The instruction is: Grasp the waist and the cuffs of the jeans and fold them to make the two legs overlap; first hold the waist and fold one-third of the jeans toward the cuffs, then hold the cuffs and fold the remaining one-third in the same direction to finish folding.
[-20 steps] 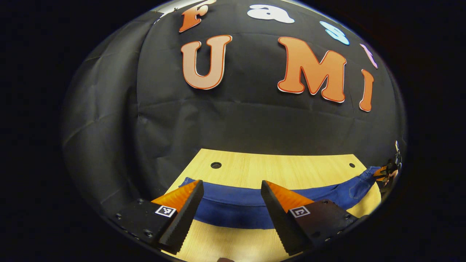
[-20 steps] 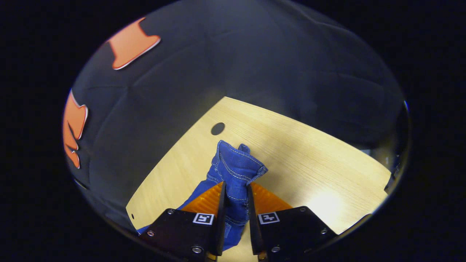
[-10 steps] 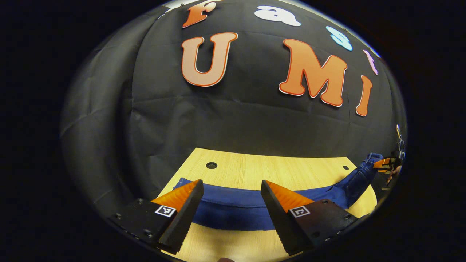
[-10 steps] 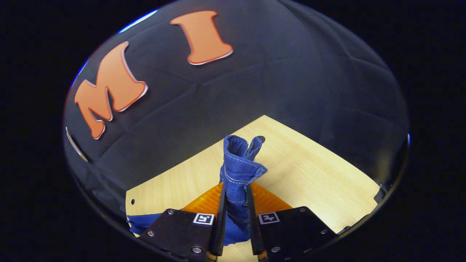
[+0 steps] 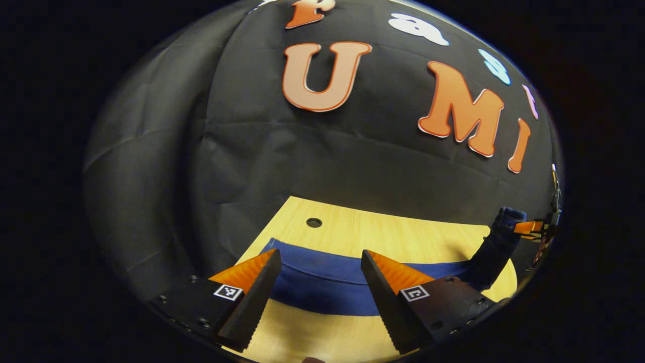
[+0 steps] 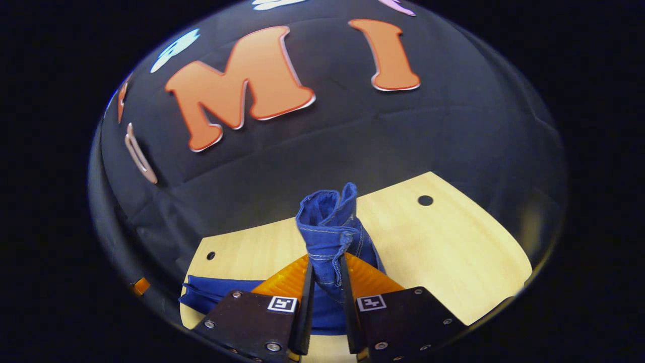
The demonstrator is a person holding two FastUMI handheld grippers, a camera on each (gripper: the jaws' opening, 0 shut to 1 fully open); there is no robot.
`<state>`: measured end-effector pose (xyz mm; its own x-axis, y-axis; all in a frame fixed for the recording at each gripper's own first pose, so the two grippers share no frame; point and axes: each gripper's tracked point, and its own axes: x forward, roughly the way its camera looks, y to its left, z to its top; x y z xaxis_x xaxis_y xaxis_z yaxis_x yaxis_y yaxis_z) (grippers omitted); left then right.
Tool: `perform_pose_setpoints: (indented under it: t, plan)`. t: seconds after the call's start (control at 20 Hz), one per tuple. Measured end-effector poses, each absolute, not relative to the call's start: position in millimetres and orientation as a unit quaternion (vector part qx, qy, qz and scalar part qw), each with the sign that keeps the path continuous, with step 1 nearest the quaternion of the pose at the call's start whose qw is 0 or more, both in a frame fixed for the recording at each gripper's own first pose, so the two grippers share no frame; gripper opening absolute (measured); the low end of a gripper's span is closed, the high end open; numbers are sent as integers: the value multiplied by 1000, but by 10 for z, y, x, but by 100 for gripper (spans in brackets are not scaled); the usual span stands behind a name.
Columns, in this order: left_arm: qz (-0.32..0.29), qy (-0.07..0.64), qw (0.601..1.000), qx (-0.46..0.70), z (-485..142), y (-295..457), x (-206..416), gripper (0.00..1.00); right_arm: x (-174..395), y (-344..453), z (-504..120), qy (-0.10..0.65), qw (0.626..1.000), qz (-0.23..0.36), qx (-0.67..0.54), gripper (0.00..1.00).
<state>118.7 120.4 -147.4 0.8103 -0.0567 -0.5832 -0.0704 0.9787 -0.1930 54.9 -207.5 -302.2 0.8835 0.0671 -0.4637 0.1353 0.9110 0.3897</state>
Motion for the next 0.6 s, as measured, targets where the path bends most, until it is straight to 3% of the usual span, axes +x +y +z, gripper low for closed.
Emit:
perform_pose_setpoints:
  t: [0.3,0.6]
  plan:
    - [42,355,920,-159,-1982,1604,1087,98,424,-2089,-3617,318,933,37,163,29]
    - [61,417,866,-267,-2521,1627,966,96,444,-1947,-3577,300,942,33,149,27]
